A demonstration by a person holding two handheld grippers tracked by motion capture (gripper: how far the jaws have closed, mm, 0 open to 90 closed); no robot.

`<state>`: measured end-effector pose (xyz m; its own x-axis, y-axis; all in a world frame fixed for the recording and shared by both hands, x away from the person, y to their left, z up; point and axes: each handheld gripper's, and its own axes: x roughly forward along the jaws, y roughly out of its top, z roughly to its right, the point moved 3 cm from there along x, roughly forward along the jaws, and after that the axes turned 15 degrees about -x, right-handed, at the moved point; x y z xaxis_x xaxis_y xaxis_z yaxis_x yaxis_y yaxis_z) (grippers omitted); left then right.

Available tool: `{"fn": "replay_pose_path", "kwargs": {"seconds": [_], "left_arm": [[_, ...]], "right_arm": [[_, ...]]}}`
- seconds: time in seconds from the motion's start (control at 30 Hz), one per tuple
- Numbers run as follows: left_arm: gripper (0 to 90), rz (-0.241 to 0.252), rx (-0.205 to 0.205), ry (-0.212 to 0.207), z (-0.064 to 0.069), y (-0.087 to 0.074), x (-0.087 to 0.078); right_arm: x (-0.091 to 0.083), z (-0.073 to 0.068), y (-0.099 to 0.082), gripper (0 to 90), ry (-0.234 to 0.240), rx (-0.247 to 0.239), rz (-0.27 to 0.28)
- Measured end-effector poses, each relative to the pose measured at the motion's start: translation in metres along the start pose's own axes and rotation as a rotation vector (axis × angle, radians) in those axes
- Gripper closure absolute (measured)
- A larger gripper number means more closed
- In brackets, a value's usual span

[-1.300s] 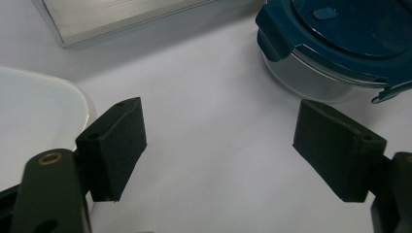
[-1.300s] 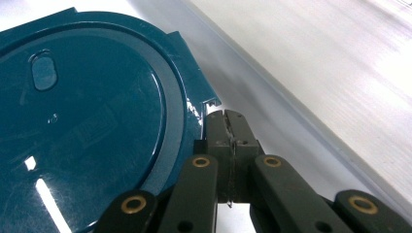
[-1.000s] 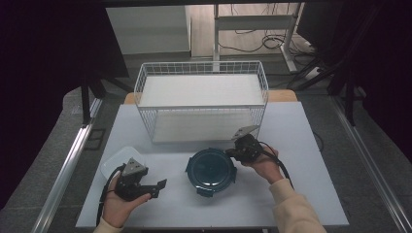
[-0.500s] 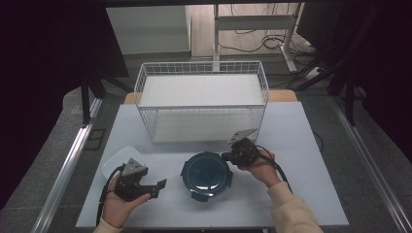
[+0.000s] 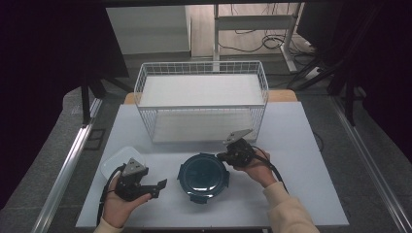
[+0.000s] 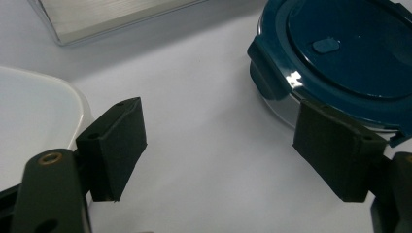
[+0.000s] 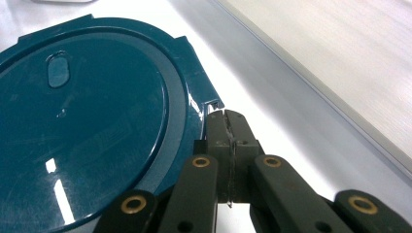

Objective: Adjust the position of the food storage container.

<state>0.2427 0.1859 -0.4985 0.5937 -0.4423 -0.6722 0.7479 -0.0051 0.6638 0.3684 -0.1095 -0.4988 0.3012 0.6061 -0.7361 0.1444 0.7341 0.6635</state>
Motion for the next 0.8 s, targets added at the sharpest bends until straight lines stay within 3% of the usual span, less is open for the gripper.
{"fn": "replay_pose_path", "kwargs": {"seconds": [0.33, 0.5, 0.53, 0.57, 0.73, 0.8], "left_arm": [[19.2, 0.005, -0.003, -0.001, -0.002, 0.000, -0.001], [19.2, 0.027, -0.011, -0.001, -0.001, 0.002, -0.007], [19.2, 0.027, -0.011, -0.001, -0.001, 0.002, -0.007], [19.2, 0.036, -0.017, -0.009, 0.000, 0.003, -0.009], [19.2, 0.048, -0.031, -0.026, 0.002, 0.005, -0.015], [19.2, 0.050, -0.033, -0.036, 0.005, 0.006, -0.018]], "right_arm": [[0.006, -0.003, 0.008, 90.0, 0.017, -0.029, -0.007], [-0.019, -0.007, 0.010, 90.0, -0.092, -0.014, 0.053], [-0.019, -0.007, 0.010, 90.0, -0.092, -0.014, 0.053], [-0.034, -0.010, 0.009, 90.0, -0.115, 0.012, 0.101], [-0.056, -0.020, 0.003, 89.3, -0.118, 0.070, 0.168], [-0.067, -0.027, -0.004, 63.7, -0.108, 0.118, 0.213]]}}
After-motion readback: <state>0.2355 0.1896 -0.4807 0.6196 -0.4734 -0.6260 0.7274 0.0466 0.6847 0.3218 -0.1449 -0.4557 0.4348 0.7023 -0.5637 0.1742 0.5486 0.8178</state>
